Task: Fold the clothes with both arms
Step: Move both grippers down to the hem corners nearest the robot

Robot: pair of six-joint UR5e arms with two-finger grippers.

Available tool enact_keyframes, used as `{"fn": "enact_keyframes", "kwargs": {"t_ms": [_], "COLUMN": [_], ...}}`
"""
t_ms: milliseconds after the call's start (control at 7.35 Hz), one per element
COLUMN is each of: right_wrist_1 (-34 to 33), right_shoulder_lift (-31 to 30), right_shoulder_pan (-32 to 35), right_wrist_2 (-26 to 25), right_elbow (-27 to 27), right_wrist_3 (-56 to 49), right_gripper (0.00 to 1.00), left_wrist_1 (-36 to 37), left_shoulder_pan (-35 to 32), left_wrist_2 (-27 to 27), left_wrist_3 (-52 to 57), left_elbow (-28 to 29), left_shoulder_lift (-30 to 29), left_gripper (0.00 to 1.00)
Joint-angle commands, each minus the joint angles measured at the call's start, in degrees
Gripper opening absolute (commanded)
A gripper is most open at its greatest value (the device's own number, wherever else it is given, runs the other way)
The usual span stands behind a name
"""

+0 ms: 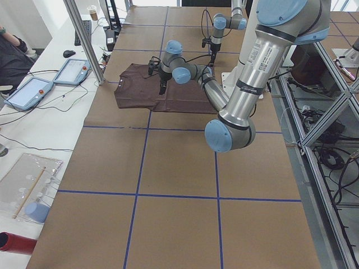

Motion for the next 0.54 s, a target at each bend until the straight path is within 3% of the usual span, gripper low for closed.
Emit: {"fn": "enact_keyframes", "kwargs": {"t_ms": [0,408], "right_wrist_1": [0.0,-0.3], "right_shoulder_lift": [0.5,0.4], "right_shoulder_pan": [0.0,0.2], "right_wrist_2": [0.1,0.0], "right_elbow": [-0.1,-0.8], "right_wrist_3": [0.0,0.0], "right_gripper": [0.9,0.88], "left_wrist_1": [0.0,0.0], "left_shoulder_pan": [0.0,0.0], "left_wrist_2": [0.1,0.1], "left_wrist_3": [-0.1,-0.1], "left_elbow": [0.0,0.0], "left_shoulder_lift": [0.0,0.0], "left_gripper": [1.0,1.0]}}
